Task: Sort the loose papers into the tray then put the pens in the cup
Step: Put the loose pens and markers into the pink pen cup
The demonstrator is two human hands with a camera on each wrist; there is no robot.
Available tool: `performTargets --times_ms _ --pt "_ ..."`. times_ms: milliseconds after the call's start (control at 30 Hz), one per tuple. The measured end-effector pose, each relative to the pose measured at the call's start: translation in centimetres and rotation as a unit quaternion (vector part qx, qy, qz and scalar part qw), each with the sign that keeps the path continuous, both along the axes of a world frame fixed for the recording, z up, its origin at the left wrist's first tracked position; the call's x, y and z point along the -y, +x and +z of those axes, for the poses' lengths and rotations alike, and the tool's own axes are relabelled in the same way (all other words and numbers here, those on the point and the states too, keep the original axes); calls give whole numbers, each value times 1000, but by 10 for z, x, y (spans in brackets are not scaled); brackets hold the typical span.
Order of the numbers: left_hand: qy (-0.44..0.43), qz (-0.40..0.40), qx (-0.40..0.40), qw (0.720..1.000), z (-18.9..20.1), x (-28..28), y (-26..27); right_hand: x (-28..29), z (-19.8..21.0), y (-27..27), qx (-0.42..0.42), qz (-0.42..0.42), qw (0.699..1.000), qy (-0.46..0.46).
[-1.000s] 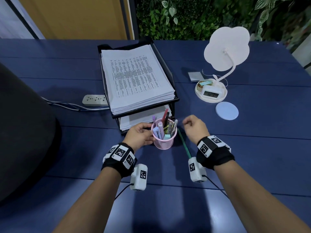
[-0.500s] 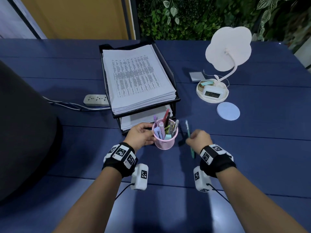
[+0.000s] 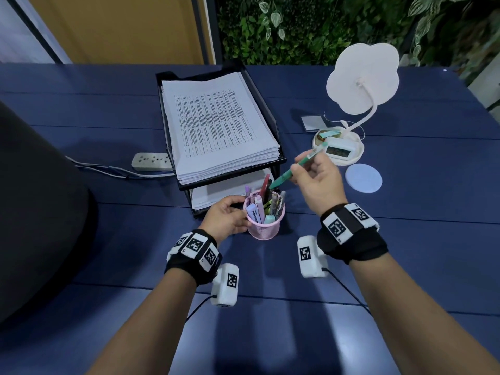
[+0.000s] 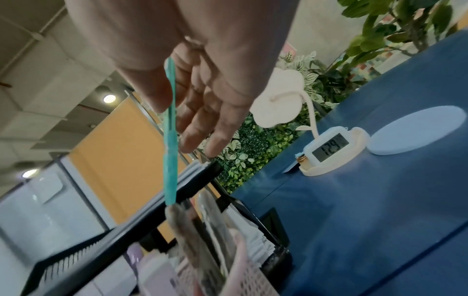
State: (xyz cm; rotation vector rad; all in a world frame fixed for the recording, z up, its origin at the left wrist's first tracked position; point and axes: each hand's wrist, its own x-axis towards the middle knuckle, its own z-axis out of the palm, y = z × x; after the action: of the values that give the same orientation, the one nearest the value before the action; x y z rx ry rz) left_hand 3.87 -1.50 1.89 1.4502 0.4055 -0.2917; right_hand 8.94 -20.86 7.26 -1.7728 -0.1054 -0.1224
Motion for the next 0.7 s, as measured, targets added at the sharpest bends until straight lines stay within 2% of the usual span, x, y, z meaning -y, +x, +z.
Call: performTargets --times_ms 100,233,367,500,533,633,700 --pt "0 -2 1 1000 -1 0 0 -8 -6 -4 -25 58 993 -104" --pt "4 -3 3 1000 -1 0 0 -12 -17 -6 -50 104 963 -245" --pt "1 -5 7 1000 -2 0 1 -13 -26 -7 -56 128 943 -304" --pt "-4 -10 8 1000 -1 0 1 -16 -30 -9 -47 156 902 -401" --pt "-3 -12 8 1000 -1 0 1 -16 -31 -9 -43 152 906 -392" --pt "0 -14 10 1000 -2 -1 0 -13 -31 -9 -14 134 945 -297" --pt "-2 -14 12 1000 -2 -1 0 -11 -32 -8 0 134 950 -283"
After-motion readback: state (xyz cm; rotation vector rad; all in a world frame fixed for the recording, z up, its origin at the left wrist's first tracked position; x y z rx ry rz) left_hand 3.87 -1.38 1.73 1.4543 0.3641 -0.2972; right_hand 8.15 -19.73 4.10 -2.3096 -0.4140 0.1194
